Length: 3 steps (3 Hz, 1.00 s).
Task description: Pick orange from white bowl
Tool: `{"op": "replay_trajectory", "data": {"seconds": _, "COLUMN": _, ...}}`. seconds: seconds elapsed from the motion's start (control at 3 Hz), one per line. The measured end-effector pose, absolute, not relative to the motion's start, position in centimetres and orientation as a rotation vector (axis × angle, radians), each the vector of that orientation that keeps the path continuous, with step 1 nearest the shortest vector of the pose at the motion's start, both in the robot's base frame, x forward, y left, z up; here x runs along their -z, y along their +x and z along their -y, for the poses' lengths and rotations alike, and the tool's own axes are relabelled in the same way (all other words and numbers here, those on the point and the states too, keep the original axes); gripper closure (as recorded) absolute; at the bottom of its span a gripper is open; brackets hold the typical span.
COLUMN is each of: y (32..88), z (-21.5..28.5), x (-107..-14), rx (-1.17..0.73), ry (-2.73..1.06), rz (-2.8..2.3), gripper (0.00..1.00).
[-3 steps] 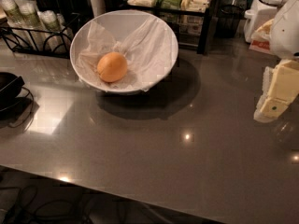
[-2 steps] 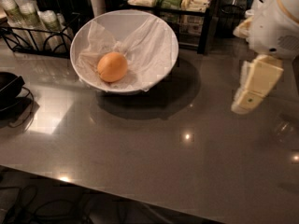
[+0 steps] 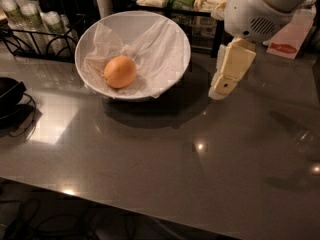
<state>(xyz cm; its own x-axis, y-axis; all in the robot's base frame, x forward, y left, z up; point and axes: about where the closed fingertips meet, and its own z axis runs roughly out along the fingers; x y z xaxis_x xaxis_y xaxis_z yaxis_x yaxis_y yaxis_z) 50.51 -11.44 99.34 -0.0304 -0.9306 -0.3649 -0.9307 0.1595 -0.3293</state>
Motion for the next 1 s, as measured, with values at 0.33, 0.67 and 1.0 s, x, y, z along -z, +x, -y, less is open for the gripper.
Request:
{"op": "replay_trajectory", "data": {"seconds": 0.33, "y": 51.6, "z": 10.1, "x": -99.0, "rx": -0.034, "ry": -1.739, "rz": -1.922, "gripper": 0.0}}
{"op": "replay_trajectory", "data": {"seconds": 0.67, "y": 55.1, "z": 6.4, "x": -98.0, "rx": -0.109, "ry": -1.695, "rz": -1.862, "gripper": 0.0}}
{"op": "replay_trajectory", "data": {"seconds": 1.0, "y": 61.4, "z": 0.2, "x": -97.5, "rx": -0.199, "ry": -1.65, "rz": -1.783, "gripper": 0.0}}
